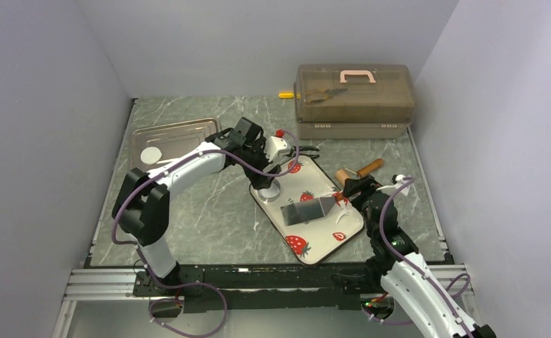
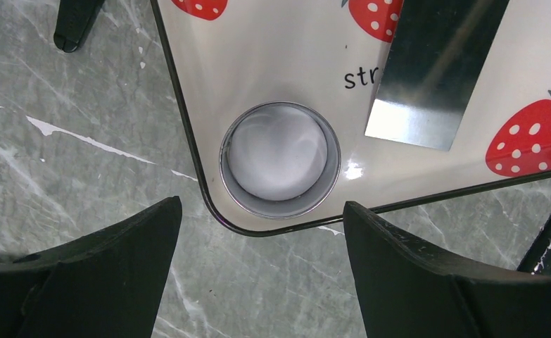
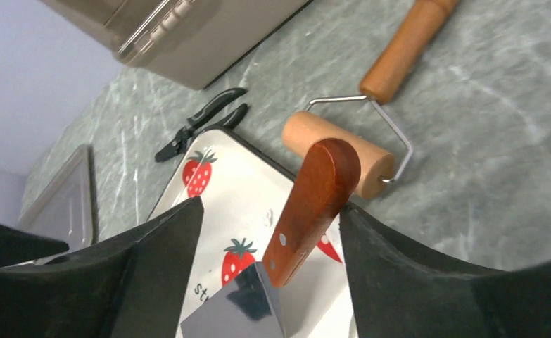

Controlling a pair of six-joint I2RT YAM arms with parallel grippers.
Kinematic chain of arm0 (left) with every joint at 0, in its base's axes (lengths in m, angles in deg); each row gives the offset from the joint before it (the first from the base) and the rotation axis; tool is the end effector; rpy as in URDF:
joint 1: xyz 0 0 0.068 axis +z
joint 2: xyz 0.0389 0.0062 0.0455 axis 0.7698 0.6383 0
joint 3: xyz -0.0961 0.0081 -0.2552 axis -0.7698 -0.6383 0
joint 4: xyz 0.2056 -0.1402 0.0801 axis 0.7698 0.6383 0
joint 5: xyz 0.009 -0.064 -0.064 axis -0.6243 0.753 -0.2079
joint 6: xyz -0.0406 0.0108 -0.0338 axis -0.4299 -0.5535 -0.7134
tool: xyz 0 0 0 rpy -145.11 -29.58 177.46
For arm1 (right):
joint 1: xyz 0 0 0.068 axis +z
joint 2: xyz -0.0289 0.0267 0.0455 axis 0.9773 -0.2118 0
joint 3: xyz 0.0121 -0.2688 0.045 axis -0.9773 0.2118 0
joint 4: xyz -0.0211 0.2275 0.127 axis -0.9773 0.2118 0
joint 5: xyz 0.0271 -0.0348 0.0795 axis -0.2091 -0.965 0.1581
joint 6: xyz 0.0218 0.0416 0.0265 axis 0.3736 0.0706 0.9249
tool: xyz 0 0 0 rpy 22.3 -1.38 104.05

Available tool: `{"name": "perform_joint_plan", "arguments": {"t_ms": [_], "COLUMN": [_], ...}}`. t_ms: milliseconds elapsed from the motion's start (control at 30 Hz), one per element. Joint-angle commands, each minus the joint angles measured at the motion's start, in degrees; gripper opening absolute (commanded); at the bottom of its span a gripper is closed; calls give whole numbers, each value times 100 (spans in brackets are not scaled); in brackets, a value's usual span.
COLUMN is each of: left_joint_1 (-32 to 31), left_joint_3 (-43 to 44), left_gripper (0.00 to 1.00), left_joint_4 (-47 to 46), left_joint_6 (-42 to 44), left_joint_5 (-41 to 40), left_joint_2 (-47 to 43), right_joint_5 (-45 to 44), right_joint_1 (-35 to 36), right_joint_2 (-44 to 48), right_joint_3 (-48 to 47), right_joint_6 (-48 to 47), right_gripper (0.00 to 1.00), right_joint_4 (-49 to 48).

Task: Roll out the dumpling wrappers from the dough

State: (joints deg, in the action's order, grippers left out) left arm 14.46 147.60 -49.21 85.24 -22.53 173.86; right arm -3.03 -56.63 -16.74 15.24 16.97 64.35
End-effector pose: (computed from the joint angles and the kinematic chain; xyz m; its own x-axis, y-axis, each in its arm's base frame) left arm 0.2935 -0.2278 0.2525 -0.3300 0.6935 -0.6404 0.9161 0.3990 -0.0399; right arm 0.1345 0.0368 0.1955 -0.1549 0.6372 -0.7549 0.1958 0.7688 0.6088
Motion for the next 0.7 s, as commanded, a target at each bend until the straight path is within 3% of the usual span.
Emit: {"name": "perform_joint_plan", "arguments": {"t_ms": [0,100,200,333,467,667], "left_joint_1": [-12,-7,-6,0,-5,-91], "left_joint_3": [294,342,322,405,592,532], "left_gripper": [89,89,89,90,87,76], "left_joint_4": [-50,-8,39,194,264,59], "left_joint_6": [-28,27,124,24,-345,-612], "left_joint_5": [58,40,12,-401,-721,-1043], "left_joint_2": [126,131,100,244,460,787], "right_joint_5": [-655,-925,-940,65,1582,2733], "right_joint_1": [7,3,7,-5,-8,-111], "right_joint_2": [50,-115,-454,-1324,-2613,-3879], "right_joint_3": [-934,-1553,-2395,-3859,-5555,-6337], "right_joint_6": [33,55,-1041,-3478,-5145,-4955], "right_gripper": [77,82,85,95,95,88], "right_joint_4": [1693,2341,2483,2650,4197,4758]}}
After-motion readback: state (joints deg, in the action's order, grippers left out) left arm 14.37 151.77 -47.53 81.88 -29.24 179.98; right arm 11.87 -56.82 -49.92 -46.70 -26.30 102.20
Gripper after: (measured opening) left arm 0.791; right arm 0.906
